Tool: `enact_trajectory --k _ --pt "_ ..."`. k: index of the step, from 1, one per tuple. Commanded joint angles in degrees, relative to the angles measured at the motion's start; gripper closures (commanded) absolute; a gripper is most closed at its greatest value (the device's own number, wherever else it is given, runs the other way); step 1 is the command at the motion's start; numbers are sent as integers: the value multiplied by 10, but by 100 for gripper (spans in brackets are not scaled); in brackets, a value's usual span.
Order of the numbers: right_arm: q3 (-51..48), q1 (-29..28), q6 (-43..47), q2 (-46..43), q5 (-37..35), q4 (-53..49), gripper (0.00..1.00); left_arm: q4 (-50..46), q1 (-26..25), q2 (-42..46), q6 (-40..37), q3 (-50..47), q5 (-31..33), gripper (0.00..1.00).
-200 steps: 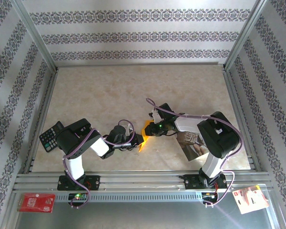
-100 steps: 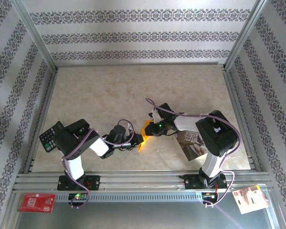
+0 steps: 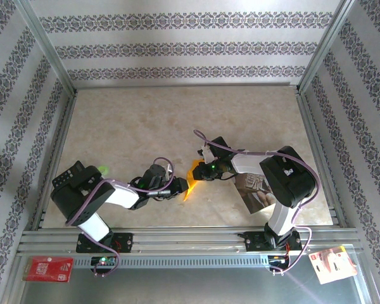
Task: Fold a paper plane with a square sheet of paper (pick it up from the middle)
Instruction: Fold the wing for the fifth time at the center of the table.
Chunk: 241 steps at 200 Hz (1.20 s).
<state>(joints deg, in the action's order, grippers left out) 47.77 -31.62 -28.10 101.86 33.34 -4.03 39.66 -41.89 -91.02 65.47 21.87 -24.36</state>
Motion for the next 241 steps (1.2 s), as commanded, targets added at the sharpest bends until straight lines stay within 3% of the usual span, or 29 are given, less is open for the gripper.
enact_trajectory --k 1,25,52,85,169,241 --pt "-7 5 9 29 -36 -31 82 -102 2 54 -66 5 20 76" --pt "-7 6 7 29 -36 -30 82 -173 -18 96 -108 35 37 81" --pt "-7 6 6 31 -36 -29 81 -195 -32 82 -135 74 16 87" --pt "-6 6 2 33 -33 -26 82 -200 -34 32 -148 118 -21 87" --pt "-4 5 -1 33 -30 -23 81 -185 -31 -22 -136 108 -16 88" --pt "4 5 0 26 -18 -22 79 -197 -20 -18 -139 98 -3 88"
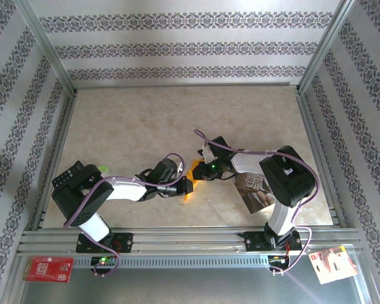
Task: Fold a paper plane with a square sheet of paper (pick it up from the middle)
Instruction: Fold the wing for the fifth time at the center of the table.
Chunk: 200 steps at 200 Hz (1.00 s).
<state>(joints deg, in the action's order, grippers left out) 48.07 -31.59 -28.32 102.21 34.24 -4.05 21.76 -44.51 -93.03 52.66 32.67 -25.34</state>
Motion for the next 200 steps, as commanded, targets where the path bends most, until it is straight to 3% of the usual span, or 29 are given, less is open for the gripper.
enact_trajectory --k 1,110,149,200 --pt "1 5 2 22 -27 -22 79 -18 6 2 -11 -10 7 88" --pt "7 7 -1 14 -20 -24 78 -57 16 34 -37 -3 14 84" --pt "7 7 -5 18 -23 -22 79 -2 0 68 -41 -22 3 79" --pt "4 9 -3 18 -25 -23 79 3 -16 24 -40 -2 -22 78"
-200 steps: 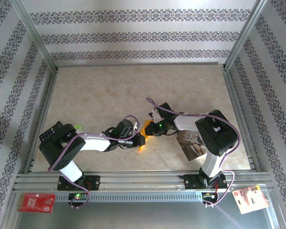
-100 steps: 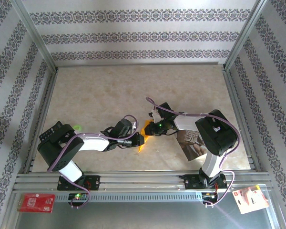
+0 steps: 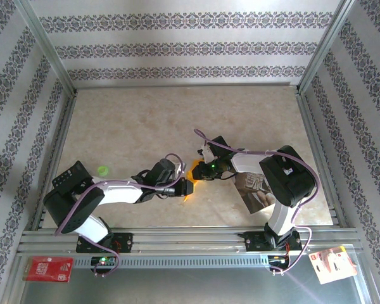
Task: Fold a paper plane with a square sheet of paper (pick it up from the middle)
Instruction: Fold the wing for the fifth time at the center of the table.
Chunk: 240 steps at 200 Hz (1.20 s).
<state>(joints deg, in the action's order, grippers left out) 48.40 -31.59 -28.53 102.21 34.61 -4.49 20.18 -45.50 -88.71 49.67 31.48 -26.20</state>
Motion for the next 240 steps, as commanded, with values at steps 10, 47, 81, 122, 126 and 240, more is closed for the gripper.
enact_trajectory --k 10,47,81,122,126,240 --pt "0 8 -1 18 -29 -19 79 11 -6 -26 -12 13 -15 78" --pt "-1 9 -1 19 -29 -17 79 -6 -2 -29 -8 13 -1 78" --pt "-2 9 1 18 -28 -17 79 -20 4 -23 -7 8 13 78" --pt "-1 10 1 18 -27 -17 78 -32 13 -14 -12 4 24 78" --pt "-1 10 1 18 -27 -17 78 -37 13 -14 -15 6 26 78" --pt "1 10 -2 17 -25 -16 78 -65 14 -10 -27 -1 45 79"
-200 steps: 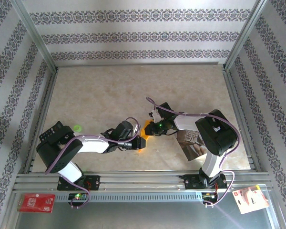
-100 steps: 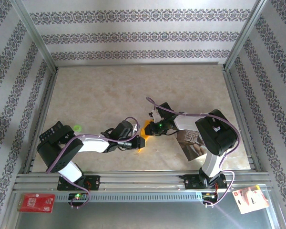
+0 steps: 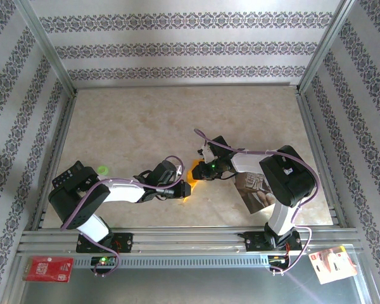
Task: Fold a paper plane with a square sheet of paper (pick it up from the middle)
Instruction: Fold the wing for the fifth time at the center of the table.
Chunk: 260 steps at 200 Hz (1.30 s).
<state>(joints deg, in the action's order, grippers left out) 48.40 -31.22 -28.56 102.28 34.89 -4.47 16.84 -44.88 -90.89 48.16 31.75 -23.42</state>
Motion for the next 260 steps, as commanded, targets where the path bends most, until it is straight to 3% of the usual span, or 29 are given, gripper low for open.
enact_trajectory --k 1,151,209,260 --pt "1 6 -2 16 -28 -17 78 -31 8 12 -12 -4 17 79" --pt "2 18 -40 -37 42 13 76 -23 7 -3 -16 -26 26 80" --pt "3 -3 -55 -5 54 39 76 -25 7 0 -16 -28 29 80" --pt "-1 15 -45 10 42 38 77 -38 8 7 -17 -25 38 80"
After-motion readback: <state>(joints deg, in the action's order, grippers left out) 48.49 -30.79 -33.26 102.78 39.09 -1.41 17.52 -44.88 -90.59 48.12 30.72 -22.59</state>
